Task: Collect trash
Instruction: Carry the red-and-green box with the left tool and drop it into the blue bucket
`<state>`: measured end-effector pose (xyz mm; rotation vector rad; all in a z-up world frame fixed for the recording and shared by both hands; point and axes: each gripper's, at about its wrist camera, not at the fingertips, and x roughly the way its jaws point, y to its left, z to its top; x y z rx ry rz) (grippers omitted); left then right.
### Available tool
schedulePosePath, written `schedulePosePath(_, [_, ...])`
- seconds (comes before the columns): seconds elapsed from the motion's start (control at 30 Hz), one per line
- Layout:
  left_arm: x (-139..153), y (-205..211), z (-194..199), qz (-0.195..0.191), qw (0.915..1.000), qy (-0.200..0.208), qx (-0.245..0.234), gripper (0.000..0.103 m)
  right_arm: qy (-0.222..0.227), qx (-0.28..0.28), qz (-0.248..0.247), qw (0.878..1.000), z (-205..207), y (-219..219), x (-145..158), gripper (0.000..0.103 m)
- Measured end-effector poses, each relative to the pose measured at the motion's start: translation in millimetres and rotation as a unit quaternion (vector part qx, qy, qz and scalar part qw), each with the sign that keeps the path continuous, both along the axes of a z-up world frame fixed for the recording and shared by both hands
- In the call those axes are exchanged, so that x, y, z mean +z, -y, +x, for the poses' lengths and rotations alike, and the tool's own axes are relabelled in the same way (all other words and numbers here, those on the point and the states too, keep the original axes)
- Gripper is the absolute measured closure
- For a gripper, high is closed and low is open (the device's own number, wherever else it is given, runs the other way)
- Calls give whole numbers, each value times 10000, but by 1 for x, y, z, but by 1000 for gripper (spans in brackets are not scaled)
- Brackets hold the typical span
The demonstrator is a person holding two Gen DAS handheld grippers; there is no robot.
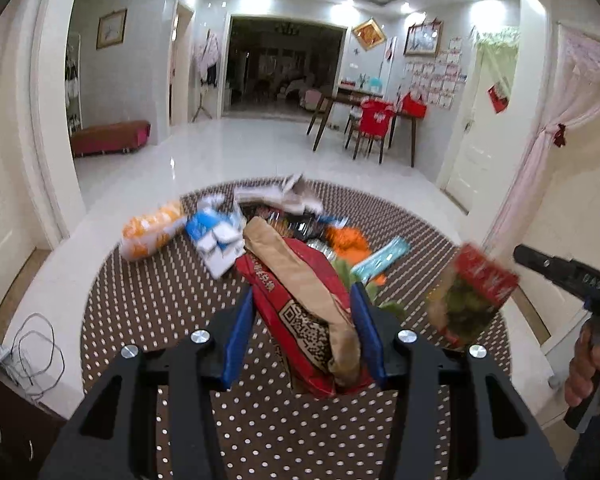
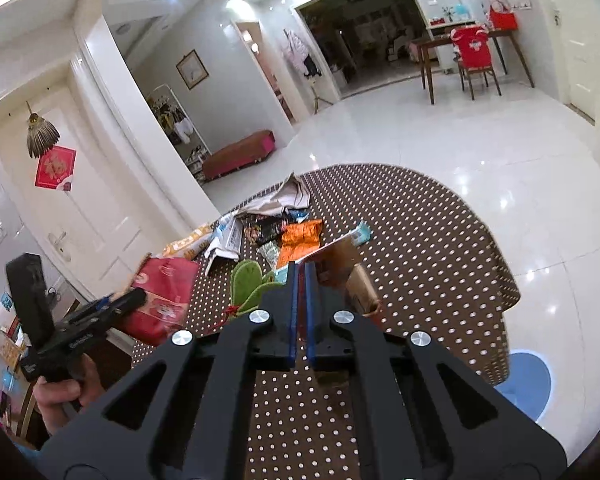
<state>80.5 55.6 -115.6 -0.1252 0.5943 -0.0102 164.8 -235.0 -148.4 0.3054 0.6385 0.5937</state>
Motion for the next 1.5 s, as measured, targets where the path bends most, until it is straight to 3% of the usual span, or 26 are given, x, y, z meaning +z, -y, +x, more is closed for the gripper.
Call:
schedulePosePath(0.2, [19, 21, -4, 59, 9995, 236, -205, 56, -270, 202, -315, 9989, 7, -3, -7, 98])
schedulePosePath(0.23, [19, 24, -3, 49, 9995, 231, -232, 56, -308, 226, -414, 9984, 8, -6, -9, 86])
schedulePosePath(0.27, [18, 26, -2, 33, 9995, 211, -250, 56, -308, 255, -450, 9982, 8, -8, -9, 50])
schedulePosePath(0.3, [16, 27, -1, 13, 9995, 190, -261, 56, -250, 257, -507, 9981, 7, -11, -8, 31])
schedulePosePath(0.33, [15, 28, -1, 1, 9995, 175, -261, 56, -110, 224, -613, 9978, 3, -14, -5, 21])
schedulePosePath(0.4, [12, 26, -2, -27, 9996, 145, -233, 56, 98, 349, -811, 9960, -4, -23, 1, 21])
schedulePosePath(0.57, [1, 19, 1, -189, 9996, 38, -209, 55, 7, 603, -1061, 9925, -11, -43, -12, 21])
schedulePosePath(0.73, [-4, 23, 3, -213, 9991, -24, -353, 55, -167, 348, -1405, 9893, 15, -61, -41, 22])
schedulePosePath(0.8, [-6, 25, 3, -223, 9989, -22, -400, 55, -216, 437, -1374, 9893, 22, -63, -51, 52])
schedulePosePath(0.97, [-6, 30, 4, -286, 9985, -8, -458, 55, -196, 473, -1069, 9930, 21, -55, -51, 58])
schedulePosePath(1.1, [-5, 43, 10, -277, 9977, 16, -618, 55, -69, 261, -835, 9961, 15, -31, -38, 58])
schedulePosePath(1.27, [-4, 80, 26, -271, 9947, 28, -990, 55, -93, -349, -461, 9983, 15, 33, -30, 58])
schedulePosePath(1.37, [-8, 112, 44, -266, 9909, -45, -1316, 55, -354, -891, -334, 9948, 19, 83, -44, 58])
schedulePosePath(1.5, [-16, 161, 64, -192, 9842, -194, -1752, 55, -979, -1518, -147, 9834, 31, 145, -89, 58])
